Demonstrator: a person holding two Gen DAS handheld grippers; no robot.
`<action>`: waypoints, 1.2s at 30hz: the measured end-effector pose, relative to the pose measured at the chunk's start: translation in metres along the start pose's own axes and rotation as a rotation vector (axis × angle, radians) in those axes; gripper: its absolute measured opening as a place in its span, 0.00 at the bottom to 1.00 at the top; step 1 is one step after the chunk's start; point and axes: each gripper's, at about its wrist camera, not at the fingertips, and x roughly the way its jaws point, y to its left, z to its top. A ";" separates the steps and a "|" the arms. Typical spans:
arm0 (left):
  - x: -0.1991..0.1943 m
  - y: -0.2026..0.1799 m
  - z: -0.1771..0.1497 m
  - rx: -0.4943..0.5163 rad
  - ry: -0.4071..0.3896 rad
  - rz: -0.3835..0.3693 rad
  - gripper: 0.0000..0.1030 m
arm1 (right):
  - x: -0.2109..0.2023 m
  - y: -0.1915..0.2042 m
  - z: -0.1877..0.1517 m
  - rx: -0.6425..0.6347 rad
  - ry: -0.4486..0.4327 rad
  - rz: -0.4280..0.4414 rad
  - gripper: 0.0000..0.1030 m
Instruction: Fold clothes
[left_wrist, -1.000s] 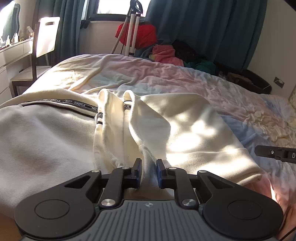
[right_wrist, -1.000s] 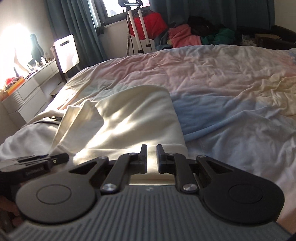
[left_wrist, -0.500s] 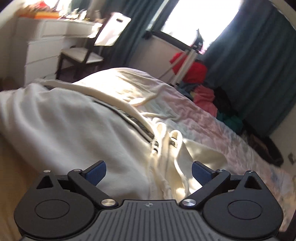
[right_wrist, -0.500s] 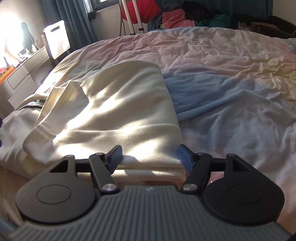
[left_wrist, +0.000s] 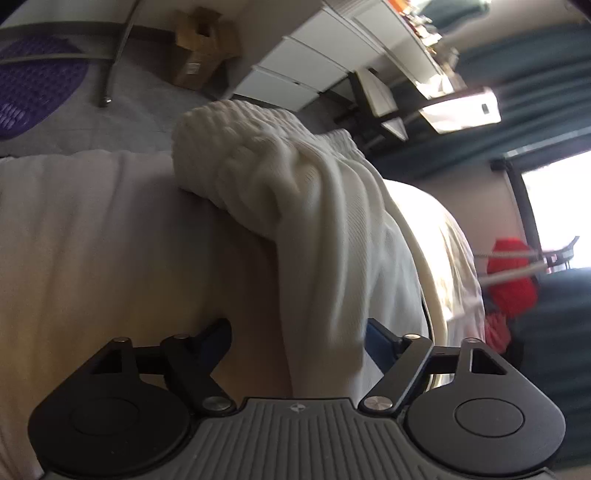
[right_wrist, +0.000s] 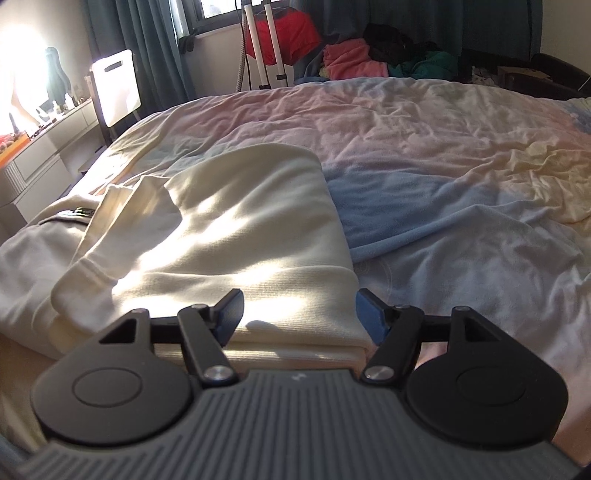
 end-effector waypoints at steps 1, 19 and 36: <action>0.005 0.001 0.007 -0.022 -0.011 -0.029 0.75 | 0.000 0.001 0.000 -0.005 -0.008 0.002 0.67; 0.018 -0.065 0.003 0.421 -0.338 0.069 0.22 | 0.035 0.057 -0.015 -0.188 0.070 0.116 0.70; -0.037 -0.267 -0.300 1.234 -0.889 -0.197 0.17 | -0.006 -0.090 0.010 0.468 -0.071 0.045 0.69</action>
